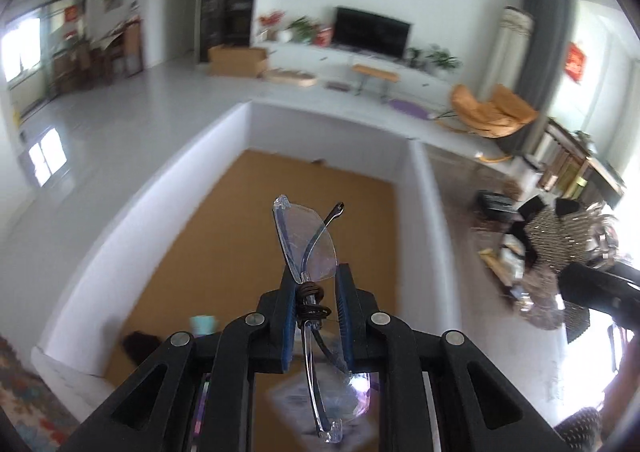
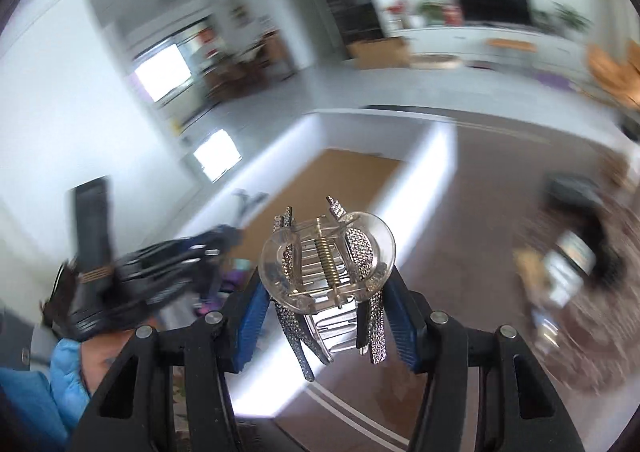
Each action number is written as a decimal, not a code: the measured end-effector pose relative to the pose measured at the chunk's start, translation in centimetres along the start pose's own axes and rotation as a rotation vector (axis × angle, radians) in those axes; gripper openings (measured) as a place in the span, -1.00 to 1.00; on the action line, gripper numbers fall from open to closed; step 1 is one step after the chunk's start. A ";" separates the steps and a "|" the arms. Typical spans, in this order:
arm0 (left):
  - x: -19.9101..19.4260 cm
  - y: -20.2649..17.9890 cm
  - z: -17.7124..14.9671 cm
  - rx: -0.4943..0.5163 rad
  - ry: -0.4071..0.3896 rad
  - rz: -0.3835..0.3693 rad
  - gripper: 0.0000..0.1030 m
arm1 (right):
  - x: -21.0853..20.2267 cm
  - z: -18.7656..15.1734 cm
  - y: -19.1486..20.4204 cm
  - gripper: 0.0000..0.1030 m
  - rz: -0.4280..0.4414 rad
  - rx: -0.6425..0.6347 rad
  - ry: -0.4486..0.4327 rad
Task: Organize objects
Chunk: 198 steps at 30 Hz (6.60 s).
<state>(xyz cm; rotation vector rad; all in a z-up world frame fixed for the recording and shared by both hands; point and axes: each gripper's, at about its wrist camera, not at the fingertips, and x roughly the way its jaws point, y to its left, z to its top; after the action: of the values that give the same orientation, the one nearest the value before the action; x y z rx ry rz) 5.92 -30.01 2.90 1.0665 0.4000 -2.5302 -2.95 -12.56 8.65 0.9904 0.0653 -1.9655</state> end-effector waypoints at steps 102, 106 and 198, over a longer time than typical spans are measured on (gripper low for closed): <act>15.8 -26.8 -8.0 0.306 0.143 -0.095 1.00 | -6.8 -21.1 -25.7 1.00 -0.858 0.531 0.017; 15.8 -26.7 -7.9 0.306 0.143 -0.095 1.00 | -6.8 -21.1 -25.7 1.00 -0.858 0.531 0.017; 18.8 -31.6 -4.7 0.321 0.248 -0.086 1.00 | -6.7 -21.2 -25.8 1.00 -0.860 0.533 0.016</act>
<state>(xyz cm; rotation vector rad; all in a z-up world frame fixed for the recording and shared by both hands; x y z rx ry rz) -17.01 -4.05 -10.30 1.5215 0.1038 -2.6033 -7.31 15.85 -9.54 1.4819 -0.0363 -2.8476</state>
